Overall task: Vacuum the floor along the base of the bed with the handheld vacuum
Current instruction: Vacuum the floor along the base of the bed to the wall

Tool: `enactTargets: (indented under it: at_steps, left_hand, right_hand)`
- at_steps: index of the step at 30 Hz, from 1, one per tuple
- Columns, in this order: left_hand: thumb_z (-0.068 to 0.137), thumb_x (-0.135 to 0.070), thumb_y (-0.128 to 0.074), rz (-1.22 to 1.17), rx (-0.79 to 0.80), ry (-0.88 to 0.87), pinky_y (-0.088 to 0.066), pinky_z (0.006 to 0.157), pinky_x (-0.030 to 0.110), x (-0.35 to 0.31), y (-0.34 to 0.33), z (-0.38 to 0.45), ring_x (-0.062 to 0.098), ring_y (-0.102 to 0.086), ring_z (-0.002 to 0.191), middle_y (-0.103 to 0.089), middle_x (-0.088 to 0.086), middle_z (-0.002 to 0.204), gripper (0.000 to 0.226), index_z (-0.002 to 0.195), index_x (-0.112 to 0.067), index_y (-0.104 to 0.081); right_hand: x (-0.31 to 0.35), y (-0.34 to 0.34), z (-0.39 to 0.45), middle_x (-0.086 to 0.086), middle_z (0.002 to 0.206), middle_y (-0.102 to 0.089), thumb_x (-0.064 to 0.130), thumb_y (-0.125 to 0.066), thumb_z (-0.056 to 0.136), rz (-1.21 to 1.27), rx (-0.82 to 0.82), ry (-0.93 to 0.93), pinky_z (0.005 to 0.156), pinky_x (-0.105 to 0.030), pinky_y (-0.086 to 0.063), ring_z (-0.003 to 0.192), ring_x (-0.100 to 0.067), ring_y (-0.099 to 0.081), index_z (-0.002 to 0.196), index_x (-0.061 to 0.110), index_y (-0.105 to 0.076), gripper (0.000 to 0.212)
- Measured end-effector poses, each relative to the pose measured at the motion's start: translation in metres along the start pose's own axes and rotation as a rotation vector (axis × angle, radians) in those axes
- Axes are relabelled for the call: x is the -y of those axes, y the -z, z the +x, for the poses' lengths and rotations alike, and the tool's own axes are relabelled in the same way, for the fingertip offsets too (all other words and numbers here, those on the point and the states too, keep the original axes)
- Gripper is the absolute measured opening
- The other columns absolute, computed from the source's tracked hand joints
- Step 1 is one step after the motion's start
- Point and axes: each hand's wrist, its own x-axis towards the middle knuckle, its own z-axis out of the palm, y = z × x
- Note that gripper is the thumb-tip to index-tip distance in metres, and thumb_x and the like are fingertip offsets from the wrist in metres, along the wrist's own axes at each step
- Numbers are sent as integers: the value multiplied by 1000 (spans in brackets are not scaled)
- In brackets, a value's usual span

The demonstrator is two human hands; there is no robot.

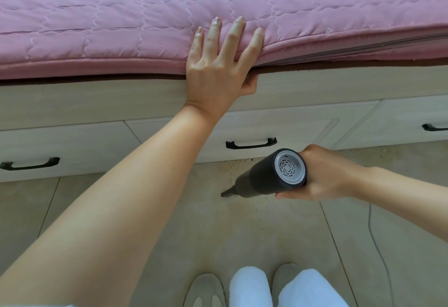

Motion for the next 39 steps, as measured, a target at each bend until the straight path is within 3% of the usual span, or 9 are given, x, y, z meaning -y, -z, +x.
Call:
enactTargets:
  at_steps: [4, 9, 15, 19, 24, 27, 39]
  left_hand:
    - [73, -44, -64, 1, -5, 0, -55, 92, 54, 1, -1, -1, 39, -68, 109, -69, 7, 124, 54, 124, -26, -70]
    - [75, -45, -64, 10, -21, -10, -55, 92, 53, 1, -2, -1, 38, -68, 109, -70, 7, 124, 54, 124, -26, -71]
    - [76, -47, -64, 13, -41, -10, -55, 92, 53, 1, -3, -2, 38, -68, 109, -70, 7, 124, 54, 125, -26, -70]
    - [76, -48, -66, 20, -54, -4, -54, 93, 52, 2, -5, -4, 37, -68, 109, -70, 6, 124, 54, 125, -26, -69]
    - [77, -51, -67, 23, -62, -7, -55, 93, 52, 2, -7, -5, 37, -68, 110, -69, 6, 125, 56, 127, -27, -68]
    - [77, -52, -67, 19, -63, -11, -55, 93, 52, 2, -7, -5, 37, -68, 111, -69, 6, 125, 56, 127, -27, -68]
    - [75, -52, -70, 22, -91, 2, -54, 94, 49, 1, -8, -7, 34, -68, 111, -70, 4, 124, 57, 126, -28, -69]
  right_hand:
    - [2, 0, -2, 23, 72, -57, 56, -73, 68, 31, -22, -33, 59, -10, -40, 71, -4, -58, 96, 31, -61, 39]
    - [3, -2, 4, 15, 83, -68, 58, -71, 69, 47, -8, -17, 68, -26, -50, 77, -8, -62, 100, 31, -60, 43]
    - [-5, 8, -5, 26, 65, -55, 54, -73, 69, 39, -8, -13, 56, -9, -38, 67, 0, -55, 87, 33, -59, 31]
    - [-10, 13, -14, 30, 64, -54, 52, -74, 68, 68, 15, -25, 58, -5, -38, 68, 10, -54, 84, 34, -57, 30]
    - [-12, 7, -17, 17, 74, -66, 64, -65, 66, 48, -44, -33, 62, -30, -51, 70, -5, -61, 90, 33, -59, 40]
    - [-16, 3, -16, 16, 75, -66, 72, -57, 63, 40, -63, -20, 62, -34, -53, 71, -7, -62, 91, 36, -55, 46]
    - [-26, -2, -18, 26, 66, -58, 53, -73, 69, 116, -84, -27, 58, -16, -45, 69, -1, -59, 85, 35, -57, 28]
